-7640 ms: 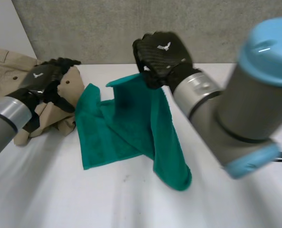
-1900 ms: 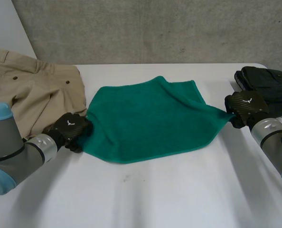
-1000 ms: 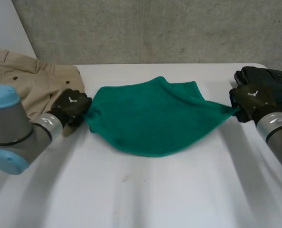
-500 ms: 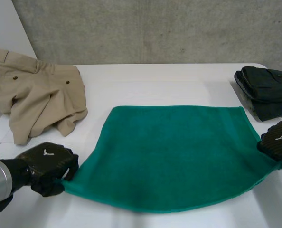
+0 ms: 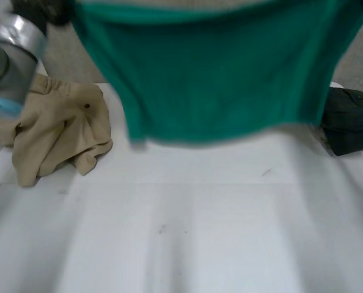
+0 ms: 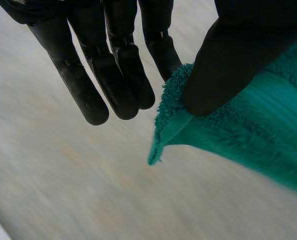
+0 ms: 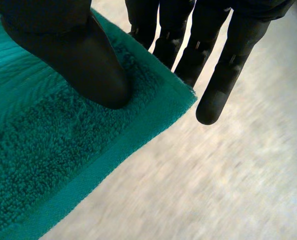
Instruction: Fold the laundry.
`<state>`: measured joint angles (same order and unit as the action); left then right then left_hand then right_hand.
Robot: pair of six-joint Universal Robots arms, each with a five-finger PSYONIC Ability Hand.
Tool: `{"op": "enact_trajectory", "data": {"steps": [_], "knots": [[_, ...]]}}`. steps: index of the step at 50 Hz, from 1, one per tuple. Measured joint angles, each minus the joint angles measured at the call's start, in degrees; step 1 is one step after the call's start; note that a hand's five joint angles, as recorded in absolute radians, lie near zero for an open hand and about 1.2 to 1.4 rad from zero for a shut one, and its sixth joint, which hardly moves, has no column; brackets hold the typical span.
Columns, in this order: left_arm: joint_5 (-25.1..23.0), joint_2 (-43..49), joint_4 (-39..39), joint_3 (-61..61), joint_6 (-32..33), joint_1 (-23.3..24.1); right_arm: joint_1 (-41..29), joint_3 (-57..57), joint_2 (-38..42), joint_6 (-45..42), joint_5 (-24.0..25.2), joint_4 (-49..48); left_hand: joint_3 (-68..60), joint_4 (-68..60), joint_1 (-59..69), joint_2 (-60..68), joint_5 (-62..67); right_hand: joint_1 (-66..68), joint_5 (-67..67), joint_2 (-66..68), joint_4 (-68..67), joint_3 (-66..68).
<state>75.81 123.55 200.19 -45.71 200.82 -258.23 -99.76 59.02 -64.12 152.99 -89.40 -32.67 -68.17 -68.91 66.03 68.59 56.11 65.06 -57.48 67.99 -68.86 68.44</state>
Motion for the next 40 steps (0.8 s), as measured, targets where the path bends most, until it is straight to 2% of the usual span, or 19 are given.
{"op": "enact_trajectory", "data": {"steps": [3, 8, 13, 26, 29, 34, 39, 40], "knots": [[0.82, -1.46, 4.78, 0.43, -5.95, -0.65, 0.21, 0.30, 0.15, 2.09, 0.07, -6.64, 0.00, -0.01, 0.00, 0.00, 0.00, 0.00, -0.23, 0.00, 0.00, 0.00], [0.71, -3.06, 4.97, -3.46, -10.04, -1.26, 0.32, 1.66, 1.42, 2.45, 0.94, -6.79, 0.00, -0.02, 0.00, 0.00, 0.00, 0.00, -0.32, 0.00, 0.00, 0.00], [-0.85, -4.06, 2.77, -9.76, -10.24, -1.40, 0.37, 3.32, 2.48, 2.08, 2.53, -2.84, 0.00, -0.02, 0.00, 0.04, 0.00, 0.00, -0.32, 0.00, -0.01, 0.00], [-5.81, -5.67, -1.11, -34.51, -5.35, -1.77, 1.47, 15.99, 4.56, -1.29, 12.40, 9.45, -0.05, -0.04, 0.00, 0.06, 0.00, 0.00, -0.32, 0.00, -0.01, 0.00], [-6.77, -6.69, -3.99, -40.10, -2.88, -2.12, 2.65, 19.01, 3.96, -4.16, 14.10, 15.27, -0.05, -0.04, 0.00, 0.06, 0.00, 0.00, -0.32, 0.00, -0.01, 0.00], [-9.45, -11.09, -13.36, -49.42, 2.28, -3.76, 5.93, 24.30, 0.44, -11.92, 15.90, 30.20, -0.05, -0.04, 0.00, 0.06, 0.00, 0.00, -0.31, 0.00, -0.01, 0.00], [-12.31, -17.66, -26.58, -56.25, 7.86, -6.45, 9.99, 29.65, -4.93, -22.55, 16.12, 46.71, -0.05, -0.04, 0.00, 0.06, 0.00, 0.00, -0.32, 0.00, -0.01, 0.00], [-13.11, -20.31, -32.76, -58.14, 10.47, -7.59, 11.49, 31.70, -7.03, -26.89, 16.17, 51.83, -0.05, -0.05, 0.00, 0.06, 0.00, 0.00, -0.23, 0.00, -0.01, 0.00]]}}
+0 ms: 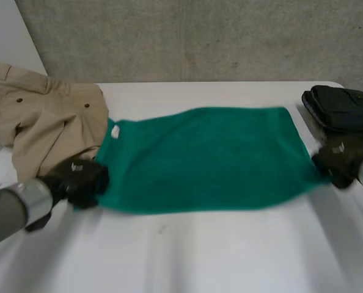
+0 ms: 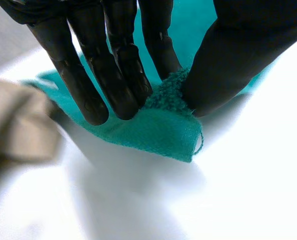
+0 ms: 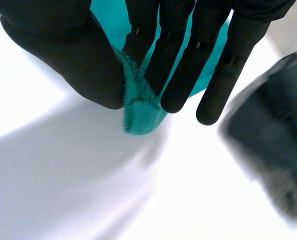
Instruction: Fold the laundry.
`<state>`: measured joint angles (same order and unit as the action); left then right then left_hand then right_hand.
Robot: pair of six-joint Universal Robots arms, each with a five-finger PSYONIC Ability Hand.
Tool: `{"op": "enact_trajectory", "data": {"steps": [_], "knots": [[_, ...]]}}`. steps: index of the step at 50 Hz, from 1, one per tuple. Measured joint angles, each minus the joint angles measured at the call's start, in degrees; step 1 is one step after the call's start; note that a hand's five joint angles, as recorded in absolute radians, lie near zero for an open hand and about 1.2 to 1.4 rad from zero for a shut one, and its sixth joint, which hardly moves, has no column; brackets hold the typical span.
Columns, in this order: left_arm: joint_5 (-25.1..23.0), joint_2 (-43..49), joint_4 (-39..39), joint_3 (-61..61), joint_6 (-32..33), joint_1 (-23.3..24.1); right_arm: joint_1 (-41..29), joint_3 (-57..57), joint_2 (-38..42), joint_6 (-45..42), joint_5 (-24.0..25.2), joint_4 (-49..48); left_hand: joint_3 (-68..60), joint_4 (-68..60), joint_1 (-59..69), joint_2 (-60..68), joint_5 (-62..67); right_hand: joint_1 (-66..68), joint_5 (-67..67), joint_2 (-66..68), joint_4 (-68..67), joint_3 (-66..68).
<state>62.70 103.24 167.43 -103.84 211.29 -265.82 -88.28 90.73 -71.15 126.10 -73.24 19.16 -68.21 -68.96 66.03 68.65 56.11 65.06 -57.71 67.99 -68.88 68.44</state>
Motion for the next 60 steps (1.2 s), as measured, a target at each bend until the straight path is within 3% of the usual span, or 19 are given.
{"op": "enact_trajectory", "data": {"steps": [6, 13, 18, 21, 26, 33, 39, 41, 42, 43, 44, 45, 46, 49, 53, 60], "knots": [[-2.13, -7.57, -22.16, -4.34, 11.14, -4.80, 4.99, 7.15, -7.99, -14.98, 1.81, 10.96, -0.01, 0.00, 0.00, 0.00, 0.50, 0.00, -0.09, 0.00, 0.00, 0.00], [-4.41, -7.09, -27.29, -2.92, 19.16, -7.05, 5.20, 7.84, -8.41, -14.86, 2.98, 8.01, 0.00, 0.00, 0.00, 0.01, 0.50, 0.00, 0.00, 0.00, 0.00, 0.00], [-5.46, -0.47, -20.79, 4.58, 18.79, -4.69, 1.21, 3.27, -2.00, -5.70, 0.44, -2.19, 0.00, 0.00, 0.00, 0.00, 0.49, 0.00, -0.09, 0.00, 0.00, 0.00], [-4.25, 6.12, -13.24, 12.57, 13.61, -1.38, -2.53, -1.60, 4.16, 2.21, -4.51, -11.33, 0.00, -0.01, 0.00, 0.00, 0.50, 0.00, -0.09, 0.00, 0.00, 0.00], [0.40, 14.53, -3.44, 23.04, 6.04, 2.42, -5.96, -7.65, 11.34, 8.42, -10.09, -23.28, -0.01, -0.01, 0.00, 0.00, 0.50, 0.00, -0.09, 0.00, 0.00, 0.00], [8.21, 25.09, 7.06, 35.36, 0.81, 6.19, -8.46, -14.69, 19.31, 11.67, -12.99, -35.49, -0.01, -0.01, 0.00, 0.00, 0.49, 0.00, 0.00, 0.00, 0.00, 0.00], [11.74, 31.88, 10.03, 42.99, 0.52, 8.20, -10.21, -20.86, 25.74, 12.11, -14.90, -40.26, -0.01, -0.01, 0.00, 0.00, 0.50, 0.00, -0.09, 0.00, 0.00, 0.00], [12.56, 34.20, 9.95, 45.69, 0.47, 8.87, -11.03, -24.30, 28.99, 11.92, -16.37, -41.26, 4.97, 4.98, -5.89, -4.88, -4.42, -12.22, 11.49, -11.61, 11.57, -11.54], [12.73, 34.66, 9.80, 46.23, 0.43, 9.03, -11.29, -25.30, 29.91, 11.88, -16.97, -41.40, 16.79, 16.89, -19.46, -16.91, -16.23, -18.19, 17.44, -18.90, 18.49, -18.49], [13.14, 35.51, 9.44, 47.29, 0.26, 9.40, -11.69, -26.81, 31.20, 11.84, -18.07, -41.52, 19.19, 19.37, -22.31, -19.37, -18.65, -31.26, 30.65, -32.08, 30.03, -30.06], [13.39, 35.86, 9.12, 47.80, 0.11, 9.63, -11.94, -27.72, 31.94, 11.83, -18.83, -41.53, 19.19, 19.37, -22.31, -19.37, -18.65, -37.08, 36.64, -36.79, 35.67, -35.70], [13.63, 36.08, 8.84, 48.20, -0.07, 9.83, -12.18, -28.55, 32.59, 11.86, -19.66, -41.49, 44.88, 45.75, -50.25, -45.45, -44.09, -46.47, 46.93, -47.30, 46.26, -46.20], [14.00, 35.90, 8.34, 48.25, -0.49, 10.09, -12.39, -29.04, 32.85, 12.07, -20.51, -41.27, 49.94, 51.04, -53.72, -50.56, -48.54, -51.26, 52.77, -53.83, 53.24, -53.07], [14.76, 33.97, 7.51, 46.82, -1.85, 10.40, -12.44, -28.39, 30.98, 13.66, -21.77, -40.09, 56.00, 57.35, -55.30, -56.71, -53.23, -51.89, 54.91, -55.70, 56.46, -56.56], [15.13, 28.33, 7.68, 41.28, -4.58, 10.40, -11.63, -24.13, 25.44, 16.92, -19.87, -37.14, 56.00, 57.35, -55.30, -56.81, -53.23, -51.89, 54.91, -55.70, 56.66, -56.57], [11.86, 15.86, 14.85, 25.46, -8.25, 9.15, -5.84, -8.58, 10.73, 21.68, -4.27, -25.16, 56.00, 57.35, -55.30, -56.87, -53.23, -51.73, 54.67, -55.55, 56.49, -56.30]]}}
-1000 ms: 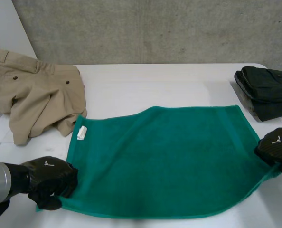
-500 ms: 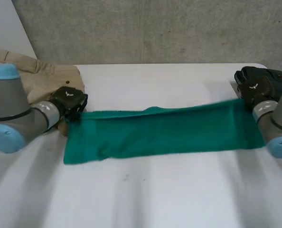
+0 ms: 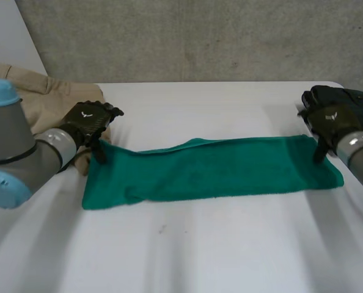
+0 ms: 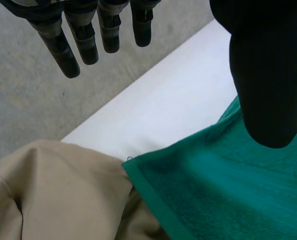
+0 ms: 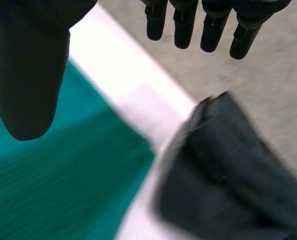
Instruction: Fold the laundry.
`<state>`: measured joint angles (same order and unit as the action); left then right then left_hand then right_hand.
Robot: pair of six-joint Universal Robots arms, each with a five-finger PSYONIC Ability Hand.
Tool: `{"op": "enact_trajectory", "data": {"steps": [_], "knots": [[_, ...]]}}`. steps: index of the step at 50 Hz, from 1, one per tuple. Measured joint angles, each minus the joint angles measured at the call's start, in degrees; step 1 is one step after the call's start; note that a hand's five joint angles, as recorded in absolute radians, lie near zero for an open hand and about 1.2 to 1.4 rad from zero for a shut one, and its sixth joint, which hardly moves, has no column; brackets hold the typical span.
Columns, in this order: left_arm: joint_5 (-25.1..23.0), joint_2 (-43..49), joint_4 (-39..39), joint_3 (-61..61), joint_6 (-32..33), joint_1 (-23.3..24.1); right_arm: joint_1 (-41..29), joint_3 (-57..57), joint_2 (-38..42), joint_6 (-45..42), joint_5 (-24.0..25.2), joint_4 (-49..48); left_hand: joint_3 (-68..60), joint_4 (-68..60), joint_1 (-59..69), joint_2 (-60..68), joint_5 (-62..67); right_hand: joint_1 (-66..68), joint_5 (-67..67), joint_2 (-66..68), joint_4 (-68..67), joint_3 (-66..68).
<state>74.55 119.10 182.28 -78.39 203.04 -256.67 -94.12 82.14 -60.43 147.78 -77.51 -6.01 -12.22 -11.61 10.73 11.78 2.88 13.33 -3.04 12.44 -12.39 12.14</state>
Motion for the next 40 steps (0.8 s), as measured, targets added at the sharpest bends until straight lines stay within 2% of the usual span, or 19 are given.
{"op": "enact_trajectory", "data": {"steps": [5, 13, 14, 16, 17, 19, 20, 26, 34, 37, 40], "knots": [[-3.39, -4.65, 6.77, -8.39, -0.55, -0.91, 3.59, 5.97, -2.56, -1.44, 4.49, 4.12, 0.00, 0.00, 0.00, 0.00, 0.00, 3.86, -5.21, 5.48, -5.36, 5.71], [-5.40, -5.78, 11.45, -13.06, -1.53, -1.11, 6.72, 7.99, 2.10, -4.60, 4.61, -0.56, 0.00, 0.00, 0.00, 0.00, 0.00, 8.71, -9.76, 8.97, -9.69, 10.06], [-5.41, -5.58, 11.47, -13.19, -1.78, -1.05, 6.94, 7.62, 3.42, -4.87, 4.33, -1.84, 0.00, 0.00, 0.00, 0.00, 0.00, 12.99, -13.34, 13.40, -14.07, 14.37], [-5.37, -5.36, 11.36, -13.19, -2.00, -0.98, 7.16, 6.80, 5.42, -5.15, 3.83, -3.54, 0.00, 0.00, 0.00, 0.00, 0.00, 30.10, -29.06, 30.67, -29.37, 29.68], [-5.37, -5.36, 11.36, -13.19, -2.00, -0.98, 7.16, 6.80, 5.42, -5.15, 3.83, -3.54, 0.00, 0.00, 0.00, 0.00, 0.00, 30.10, -29.06, 30.67, -29.37, 29.68], [-5.25, -5.14, 10.98, -13.08, -2.29, -0.98, 7.70, 5.62, 7.48, -5.29, 1.64, -5.72, 0.00, 0.00, 0.00, 0.00, 0.00, 50.63, -51.57, 53.63, -52.86, 53.09], [-5.22, -5.19, 10.85, -13.06, -2.36, -0.99, 7.92, 5.47, 7.63, -5.28, 0.67, -6.29, 0.00, 0.00, 0.00, 0.00, 0.00, 50.63, -52.76, 55.02, -54.63, 54.74], [-5.17, -6.84, 10.04, -13.64, -2.66, -1.32, 11.42, 6.81, 4.01, -7.03, -5.48, -9.36, 0.00, 0.00, 0.00, 0.00, 0.00, 50.63, -53.11, 55.25, -56.17, 55.88], [-5.57, -10.51, 9.64, -15.96, -3.37, -2.45, 18.91, 6.58, 0.50, -19.92, -6.34, -8.13, 0.00, 0.00, 0.00, 0.00, 0.00, 50.63, -53.46, 55.25, -56.24, 55.88], [-5.85, -11.63, 9.61, -16.87, -3.97, -2.80, 18.46, 4.98, 0.53, -25.58, -6.73, -7.14, 0.00, 0.00, 0.00, 0.00, 0.00, 50.63, -53.75, 55.25, -56.24, 55.88], [-6.10, -12.46, 9.58, -17.71, -4.67, -2.95, 14.11, 4.09, -0.23, -28.21, -6.18, -7.78, 0.00, 0.00, 0.00, 0.00, 0.00, 50.63, -53.90, 55.25, -56.27, 56.06]]}}
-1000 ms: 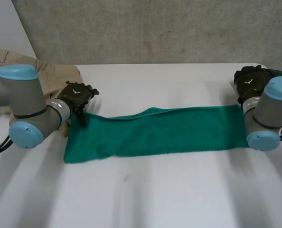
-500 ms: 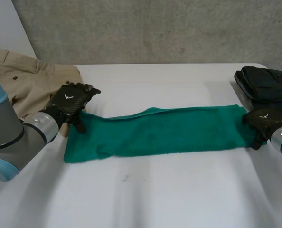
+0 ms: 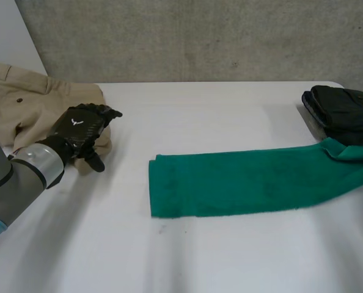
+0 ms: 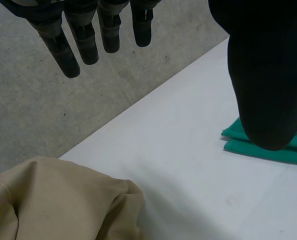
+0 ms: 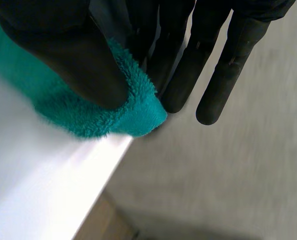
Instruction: Fold the laundry.
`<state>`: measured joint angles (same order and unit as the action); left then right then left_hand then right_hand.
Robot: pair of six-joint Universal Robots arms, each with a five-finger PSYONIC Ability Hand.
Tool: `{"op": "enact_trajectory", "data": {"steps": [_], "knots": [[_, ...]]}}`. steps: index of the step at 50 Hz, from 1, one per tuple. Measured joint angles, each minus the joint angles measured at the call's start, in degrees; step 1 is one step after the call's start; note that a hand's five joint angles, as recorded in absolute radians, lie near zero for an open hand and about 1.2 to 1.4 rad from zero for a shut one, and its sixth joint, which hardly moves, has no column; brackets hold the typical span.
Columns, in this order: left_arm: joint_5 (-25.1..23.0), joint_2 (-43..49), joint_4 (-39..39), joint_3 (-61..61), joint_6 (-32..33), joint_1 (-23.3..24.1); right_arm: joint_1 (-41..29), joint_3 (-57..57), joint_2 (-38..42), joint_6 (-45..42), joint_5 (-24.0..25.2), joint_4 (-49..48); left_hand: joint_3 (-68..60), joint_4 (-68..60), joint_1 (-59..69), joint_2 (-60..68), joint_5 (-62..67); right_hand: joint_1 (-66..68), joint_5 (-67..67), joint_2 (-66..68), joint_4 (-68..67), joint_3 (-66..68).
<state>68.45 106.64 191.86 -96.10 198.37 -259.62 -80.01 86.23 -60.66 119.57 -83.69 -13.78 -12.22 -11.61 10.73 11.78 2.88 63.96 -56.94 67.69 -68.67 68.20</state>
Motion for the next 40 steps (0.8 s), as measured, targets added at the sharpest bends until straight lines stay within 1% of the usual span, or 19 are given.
{"op": "enact_trajectory", "data": {"steps": [3, 6, 8, 9, 13, 16, 18, 19, 21, 22, 23, 24, 26, 28, 29, 31, 35, 37, 40], "knots": [[-0.16, -0.59, -0.01, -0.69, -0.54, 0.03, -6.32, 0.52, -1.67, -0.50, 2.22, -2.36, 0.00, 0.00, 0.00, 0.00, 0.00, 0.00, -0.19, 0.01, -0.02, 0.02], [-0.24, -1.21, -0.01, -1.46, -1.03, 0.17, -16.41, 3.46, -4.41, -0.23, 8.43, -7.94, 0.00, 0.00, 0.00, 0.00, 0.00, 0.00, -0.19, 0.01, -0.02, 0.05], [-0.26, -1.45, 0.00, -1.81, -1.18, 0.26, -20.97, 5.18, -5.23, -0.01, 11.86, -10.75, 0.00, 0.00, 0.00, 0.00, 0.00, 0.00, -0.20, 0.01, -0.03, 0.05], [-0.26, -1.62, 0.01, -2.08, -1.25, 0.34, -24.64, 6.66, -5.51, 0.19, 14.77, -13.01, 0.00, 0.00, 0.00, 0.00, 0.00, 0.00, -0.20, 0.01, -0.03, 0.05], [-0.27, -2.05, 0.07, -3.03, -1.37, 0.75, -35.51, 10.95, -3.85, 0.57, 22.27, -18.51, 0.00, 0.00, 0.00, 0.00, 0.00, 0.00, -0.49, 0.01, -0.03, 0.05], [-0.26, -2.16, 0.14, -3.57, -1.35, 1.18, -41.56, 12.46, -0.66, -0.04, 24.48, -19.76, 0.00, 0.00, 0.00, 0.00, 0.00, 0.00, -0.49, 0.01, -0.04, 0.05], [-0.25, -2.15, 0.20, -3.82, -1.28, 1.51, -44.58, 12.55, 1.83, -1.00, 24.26, -19.34, 0.00, 0.00, 0.00, 0.00, 0.00, -0.13, -0.49, -0.14, -0.04, -0.08], [-0.25, -2.14, 0.21, -3.85, -1.27, 1.59, -45.04, 12.47, 2.26, -1.15, 23.87, -19.13, 0.00, 0.00, 0.00, 0.00, 0.00, -2.31, 2.19, -2.59, 2.66, -2.63], [-0.25, -2.13, 0.24, -3.83, -1.26, 1.84, -46.10, 11.92, 3.18, -1.20, 21.76, -18.36, 0.00, 0.00, 0.00, 0.00, 0.00, -14.31, 14.34, -14.98, 14.75, -14.74], [-0.25, -2.14, 0.26, -3.67, -1.26, 2.19, -46.70, 11.12, 3.51, -0.24, 18.42, -17.44, 0.00, 0.00, 0.00, 0.00, 0.00, -34.55, 33.48, -35.34, 33.07, -33.08], [-0.24, -2.13, 0.26, -3.60, -1.26, 2.29, -46.73, 10.96, 3.39, 0.37, 17.49, -17.23, 0.00, 0.00, 0.00, 0.00, 0.00, -40.14, 40.60, -41.31, 39.90, -39.94], [-0.22, -2.16, 0.27, -3.30, -1.27, 2.58, -46.51, 10.44, 2.29, 3.15, 14.74, -16.73, 0.00, 0.00, 0.00, 0.00, 0.00, -48.71, 49.69, -50.73, 50.07, -49.85], [-0.16, -2.27, 0.26, -2.79, -1.30, 3.03, -45.61, 10.22, -0.21, 8.74, 11.71, -16.03, 0.00, 0.00, 0.00, 0.00, 0.00, -51.03, 54.12, -55.29, 55.59, -55.56], [-0.08, -2.43, 0.25, -2.31, -1.37, 3.44, -44.47, 10.32, -2.47, 13.76, 10.07, -15.46, 0.00, 0.00, 0.00, 0.00, 0.00, -51.03, 54.21, -55.55, 56.43, -56.37], [-0.03, -2.55, 0.23, -1.94, -1.45, 3.81, -42.74, 10.76, -5.22, 20.34, 8.81, -14.47, 0.00, 0.00, 0.00, 0.00, 0.00, -51.03, 54.21, -55.55, 56.54, -56.37], [0.04, -2.74, 0.22, -1.41, -1.63, 4.46, -40.38, 11.45, -8.08, 27.65, 8.07, -12.97, 0.00, 0.00, 0.00, 0.00, 0.00, -51.03, 54.21, -55.55, 56.54, -56.37], [0.00, -2.86, 0.24, -0.58, -2.31, 6.72, -35.19, 13.06, -11.61, 36.97, 8.74, -8.03, 0.00, 0.00, 0.00, 0.00, 0.00, -51.03, 54.21, -55.55, 56.54, -56.37], [-0.08, -2.67, 0.32, -0.32, -2.80, 8.66, -32.42, 13.98, -12.31, 38.37, 9.76, -4.68, 0.00, 0.00, 0.00, 0.00, 0.00, -51.03, 54.21, -55.55, 56.54, -56.37], [-0.10, -1.85, 0.78, 0.09, -3.44, 12.41, -29.35, 15.11, -12.49, 37.48, 11.20, -1.09, 0.00, 0.00, 0.00, 0.00, 0.00, -51.03, 54.21, -55.55, 56.54, -56.37]]}}
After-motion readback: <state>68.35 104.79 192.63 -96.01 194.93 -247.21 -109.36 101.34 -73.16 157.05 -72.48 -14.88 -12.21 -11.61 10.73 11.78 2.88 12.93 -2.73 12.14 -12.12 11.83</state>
